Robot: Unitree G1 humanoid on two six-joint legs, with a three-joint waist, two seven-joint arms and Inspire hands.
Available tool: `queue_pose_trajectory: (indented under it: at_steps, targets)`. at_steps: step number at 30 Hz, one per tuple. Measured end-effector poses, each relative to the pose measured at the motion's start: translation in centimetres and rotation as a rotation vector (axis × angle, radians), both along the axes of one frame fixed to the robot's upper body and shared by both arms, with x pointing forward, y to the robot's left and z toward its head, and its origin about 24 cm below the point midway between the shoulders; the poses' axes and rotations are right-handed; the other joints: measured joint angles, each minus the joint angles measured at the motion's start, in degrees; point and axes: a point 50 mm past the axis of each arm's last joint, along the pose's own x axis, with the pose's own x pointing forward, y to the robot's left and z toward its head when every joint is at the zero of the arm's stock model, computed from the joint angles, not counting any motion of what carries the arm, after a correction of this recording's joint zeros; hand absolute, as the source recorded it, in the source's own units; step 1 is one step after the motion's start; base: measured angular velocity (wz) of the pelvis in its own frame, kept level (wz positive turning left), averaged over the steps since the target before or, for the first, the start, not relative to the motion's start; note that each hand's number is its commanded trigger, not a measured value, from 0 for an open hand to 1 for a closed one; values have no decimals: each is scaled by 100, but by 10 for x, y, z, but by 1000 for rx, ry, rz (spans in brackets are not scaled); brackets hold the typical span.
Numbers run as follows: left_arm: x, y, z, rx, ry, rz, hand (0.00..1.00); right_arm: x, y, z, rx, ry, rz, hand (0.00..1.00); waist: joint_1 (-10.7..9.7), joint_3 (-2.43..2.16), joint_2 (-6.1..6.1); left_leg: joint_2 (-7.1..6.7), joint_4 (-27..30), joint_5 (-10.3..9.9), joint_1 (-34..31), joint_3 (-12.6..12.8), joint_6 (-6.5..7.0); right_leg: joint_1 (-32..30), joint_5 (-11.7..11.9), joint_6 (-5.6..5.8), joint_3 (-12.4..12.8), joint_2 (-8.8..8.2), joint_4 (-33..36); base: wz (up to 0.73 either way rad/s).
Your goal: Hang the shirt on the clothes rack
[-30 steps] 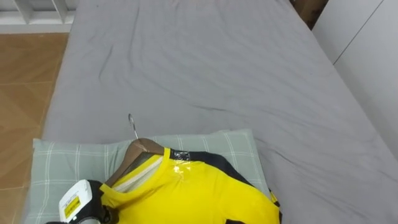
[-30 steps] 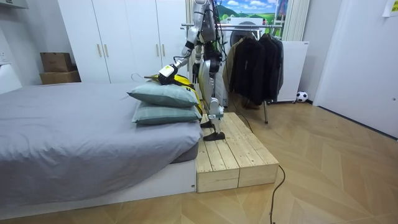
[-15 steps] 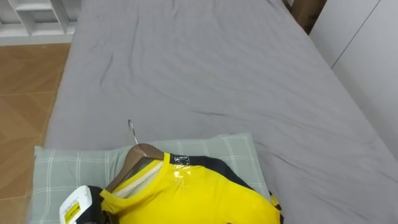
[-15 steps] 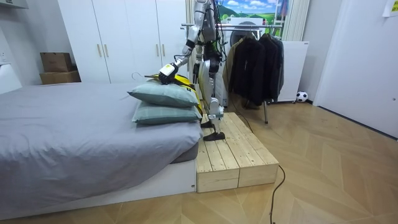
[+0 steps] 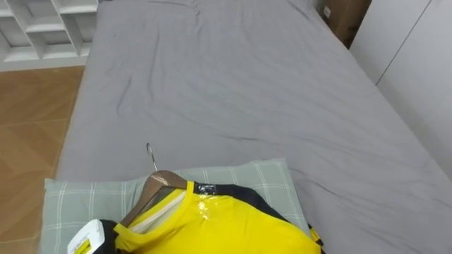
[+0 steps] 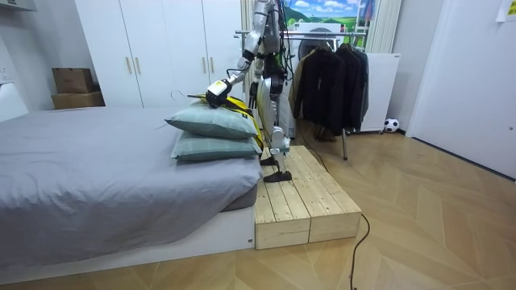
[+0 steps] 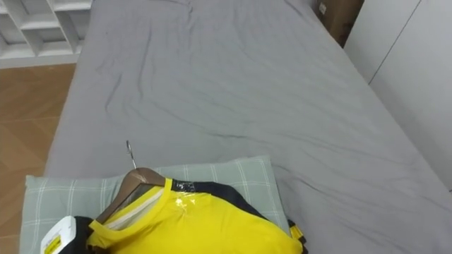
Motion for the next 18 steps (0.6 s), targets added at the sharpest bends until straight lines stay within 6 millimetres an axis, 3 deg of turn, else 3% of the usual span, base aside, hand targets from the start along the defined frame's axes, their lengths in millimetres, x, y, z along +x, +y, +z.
queue_pose_trajectory:
  at_steps: [6, 18]
  targets:
    - [-13, -1, -5, -19, -8, 4, 100, -11, -3, -2, 3, -12, -15, 0, -100, -36, 75, -3, -35, -1, 301, -9, -1, 300, -4, 6, 79, 4, -63, 1]
    - [-19, 3, 1, -47, -78, 45, 100, -35, -13, -4, 4, -15, -161, 0, -119, -83, 210, 10, -96, -23, 691, -16, -15, 679, 3, 11, 88, 42, -109, -1]
